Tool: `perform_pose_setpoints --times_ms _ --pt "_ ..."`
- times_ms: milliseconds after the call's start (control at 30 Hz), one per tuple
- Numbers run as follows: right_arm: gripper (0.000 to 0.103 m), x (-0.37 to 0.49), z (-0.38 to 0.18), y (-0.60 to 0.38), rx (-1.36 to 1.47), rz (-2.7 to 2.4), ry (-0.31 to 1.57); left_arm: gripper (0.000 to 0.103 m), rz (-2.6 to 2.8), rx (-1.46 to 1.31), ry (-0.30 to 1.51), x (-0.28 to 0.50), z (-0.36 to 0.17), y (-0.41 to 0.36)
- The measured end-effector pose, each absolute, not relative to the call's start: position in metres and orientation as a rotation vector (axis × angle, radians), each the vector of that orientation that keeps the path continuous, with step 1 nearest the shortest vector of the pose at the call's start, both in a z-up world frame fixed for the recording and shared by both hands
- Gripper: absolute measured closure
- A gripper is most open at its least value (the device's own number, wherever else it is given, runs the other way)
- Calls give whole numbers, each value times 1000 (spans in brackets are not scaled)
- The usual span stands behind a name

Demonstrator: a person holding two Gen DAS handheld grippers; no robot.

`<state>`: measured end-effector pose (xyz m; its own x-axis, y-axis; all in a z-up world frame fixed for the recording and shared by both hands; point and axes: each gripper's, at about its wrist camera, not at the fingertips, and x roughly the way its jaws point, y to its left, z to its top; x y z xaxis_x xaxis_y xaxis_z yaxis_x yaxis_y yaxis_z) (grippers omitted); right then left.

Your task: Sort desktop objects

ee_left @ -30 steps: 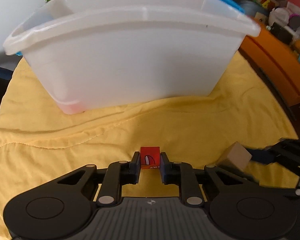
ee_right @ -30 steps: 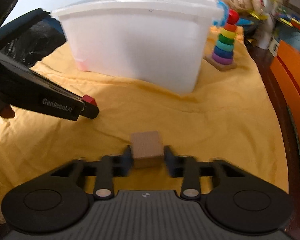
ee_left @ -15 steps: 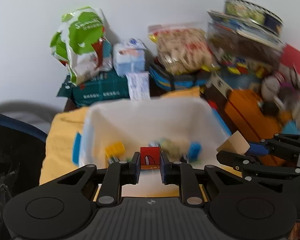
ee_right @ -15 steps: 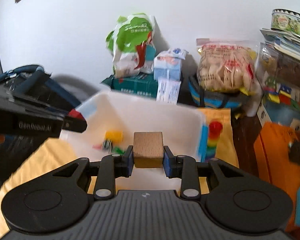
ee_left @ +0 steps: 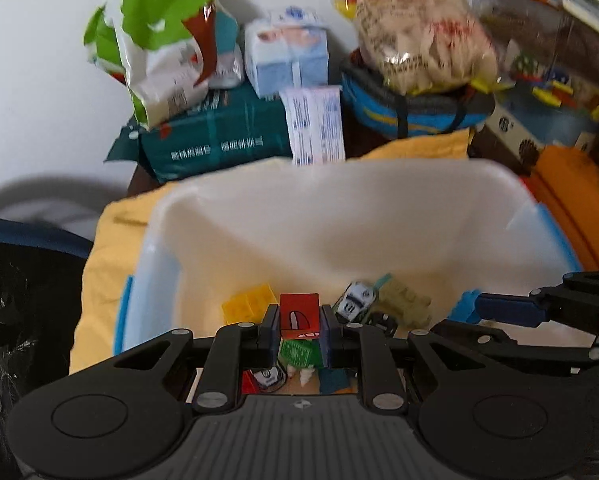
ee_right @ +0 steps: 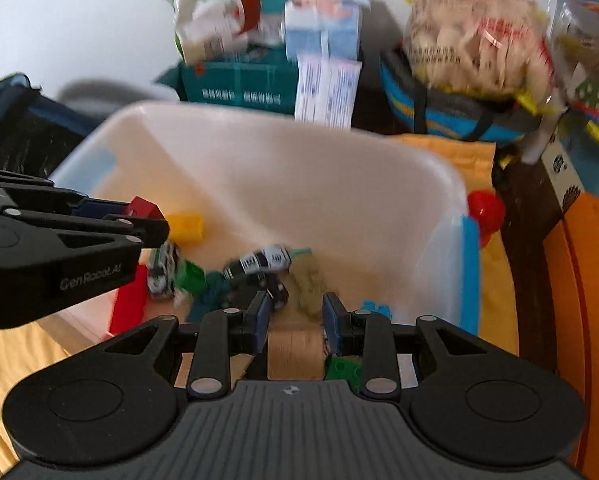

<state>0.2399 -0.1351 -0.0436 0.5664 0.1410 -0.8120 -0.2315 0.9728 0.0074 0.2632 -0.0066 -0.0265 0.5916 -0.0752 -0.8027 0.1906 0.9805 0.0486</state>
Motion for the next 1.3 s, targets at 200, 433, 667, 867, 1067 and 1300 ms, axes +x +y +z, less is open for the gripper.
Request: perform_pose_setpoints --times_ms 200,433,667,867,1067,1300 --pt "18 234 -32 -123 -198 201 897 38 -127 137 880 255 -12 -4" --pt "3 229 -2 -126 -192 181 901 29 -64 119 796 240 20 7" --pt "1 231 7 -127 -163 135 1017 28 -124 137 849 238 27 3" --pt "1 225 7 -127 -165 124 1027 28 -144 175 820 225 33 -6" --pt "0 222 9 -126 -165 109 1050 28 -124 151 852 221 34 -6" --pt "0 225 3 -119 -227 59 1099 28 -112 153 879 216 33 -4"
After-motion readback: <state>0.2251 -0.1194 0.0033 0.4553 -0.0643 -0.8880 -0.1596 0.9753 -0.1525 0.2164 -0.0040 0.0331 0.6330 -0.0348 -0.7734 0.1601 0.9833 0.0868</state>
